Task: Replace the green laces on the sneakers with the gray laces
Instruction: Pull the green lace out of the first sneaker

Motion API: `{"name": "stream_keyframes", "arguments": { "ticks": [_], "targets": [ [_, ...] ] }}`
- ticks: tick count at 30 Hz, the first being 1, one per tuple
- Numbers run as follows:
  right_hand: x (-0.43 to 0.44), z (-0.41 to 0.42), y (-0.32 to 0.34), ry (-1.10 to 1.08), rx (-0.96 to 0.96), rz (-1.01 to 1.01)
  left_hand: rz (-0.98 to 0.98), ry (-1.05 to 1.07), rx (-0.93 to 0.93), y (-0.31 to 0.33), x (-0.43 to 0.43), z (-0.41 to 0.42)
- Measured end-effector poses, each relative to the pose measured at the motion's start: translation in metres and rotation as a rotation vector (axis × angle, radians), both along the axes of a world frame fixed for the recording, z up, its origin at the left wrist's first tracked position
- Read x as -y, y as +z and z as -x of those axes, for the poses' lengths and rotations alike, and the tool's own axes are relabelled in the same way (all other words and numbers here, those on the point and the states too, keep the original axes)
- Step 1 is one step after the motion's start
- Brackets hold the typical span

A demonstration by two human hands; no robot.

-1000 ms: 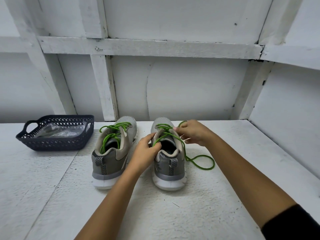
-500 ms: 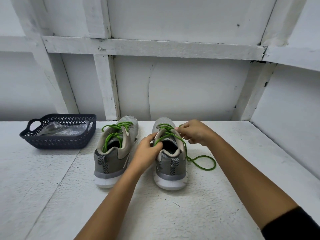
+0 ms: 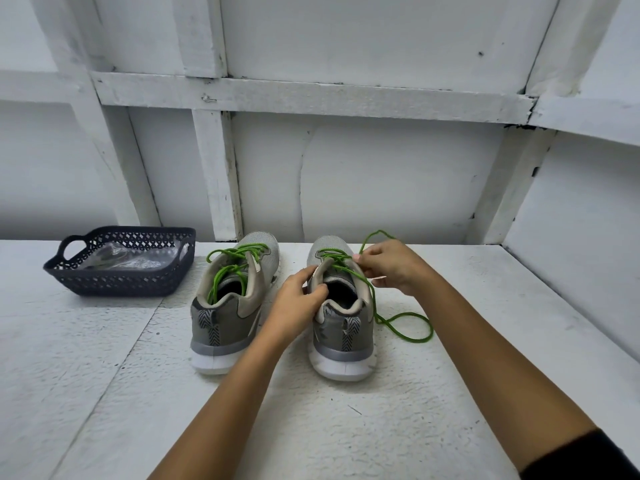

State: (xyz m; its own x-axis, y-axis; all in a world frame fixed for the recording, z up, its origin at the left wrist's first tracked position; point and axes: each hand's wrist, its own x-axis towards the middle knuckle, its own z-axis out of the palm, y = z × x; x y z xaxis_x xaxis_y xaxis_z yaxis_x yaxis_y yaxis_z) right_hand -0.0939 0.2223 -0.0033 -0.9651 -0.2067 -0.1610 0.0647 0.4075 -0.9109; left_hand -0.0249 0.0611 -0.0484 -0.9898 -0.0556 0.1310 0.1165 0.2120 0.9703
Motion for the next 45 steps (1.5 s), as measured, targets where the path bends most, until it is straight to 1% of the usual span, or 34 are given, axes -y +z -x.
{"name": "stream_keyframes", "arguments": {
  "ticks": [2,6,8,10,12,14,17,20,21,25,28,31,33,35,37,38,41,43,45],
  "targets": [
    [0.001,0.001,-0.002,-0.051,-0.053,0.024,-0.011,0.002,0.005,-0.001,0.0,0.0],
    [-0.002,0.01,0.0,-0.332,-0.141,0.228,-0.023,-0.014,-0.007,-0.001,0.001,0.0],
    [-0.007,0.01,-0.002,-0.403,-0.2,0.19,0.001,-0.022,-0.018,0.001,0.001,0.0],
    [-0.006,0.005,-0.009,-0.374,-0.223,0.094,0.056,-0.014,-0.063,0.003,0.001,0.002],
    [0.0,-0.005,-0.021,-0.301,-0.248,0.026,0.115,0.016,-0.103,0.006,0.0,0.003],
    [0.005,-0.015,-0.032,-0.231,-0.3,-0.005,0.156,0.046,-0.085,0.011,-0.001,0.009],
    [0.008,-0.028,-0.042,-0.193,-0.357,0.032,0.276,0.044,-0.006,0.02,-0.001,0.023],
    [0.01,-0.034,-0.048,-0.223,-0.377,0.104,0.412,0.045,0.039,0.03,0.004,0.034],
    [0.011,-0.035,-0.049,-0.233,-0.382,0.123,0.422,0.039,0.061,0.035,0.005,0.037],
    [0.016,-0.037,-0.051,-0.268,-0.375,0.171,0.317,-0.04,0.306,0.051,0.01,0.053],
    [0.017,-0.037,-0.053,-0.291,-0.353,0.188,0.306,-0.049,0.397,0.056,0.011,0.064],
    [0.016,-0.037,-0.053,-0.292,-0.35,0.184,0.356,-0.093,0.39,0.061,0.009,0.072],
    [0.016,-0.037,-0.053,-0.292,-0.353,0.182,0.432,-0.122,0.365,0.066,0.009,0.075],
    [0.016,-0.038,-0.053,-0.291,-0.357,0.176,0.513,-0.164,0.327,0.072,0.01,0.077],
    [0.015,-0.039,-0.053,-0.292,-0.357,0.18,0.539,-0.186,0.275,0.076,0.012,0.079],
    [0.015,-0.038,-0.053,-0.292,-0.354,0.187,0.518,-0.179,0.248,0.077,0.013,0.079],
    [0.016,-0.038,-0.052,-0.296,-0.346,0.19,0.361,-0.119,0.202,0.073,0.015,0.076],
    [0.016,-0.037,-0.053,-0.297,-0.345,0.19,0.31,-0.076,0.231,0.067,0.019,0.073],
    [0.016,-0.037,-0.053,-0.299,-0.348,0.188,0.338,-0.078,0.306,0.061,0.025,0.066]
  ]
}}
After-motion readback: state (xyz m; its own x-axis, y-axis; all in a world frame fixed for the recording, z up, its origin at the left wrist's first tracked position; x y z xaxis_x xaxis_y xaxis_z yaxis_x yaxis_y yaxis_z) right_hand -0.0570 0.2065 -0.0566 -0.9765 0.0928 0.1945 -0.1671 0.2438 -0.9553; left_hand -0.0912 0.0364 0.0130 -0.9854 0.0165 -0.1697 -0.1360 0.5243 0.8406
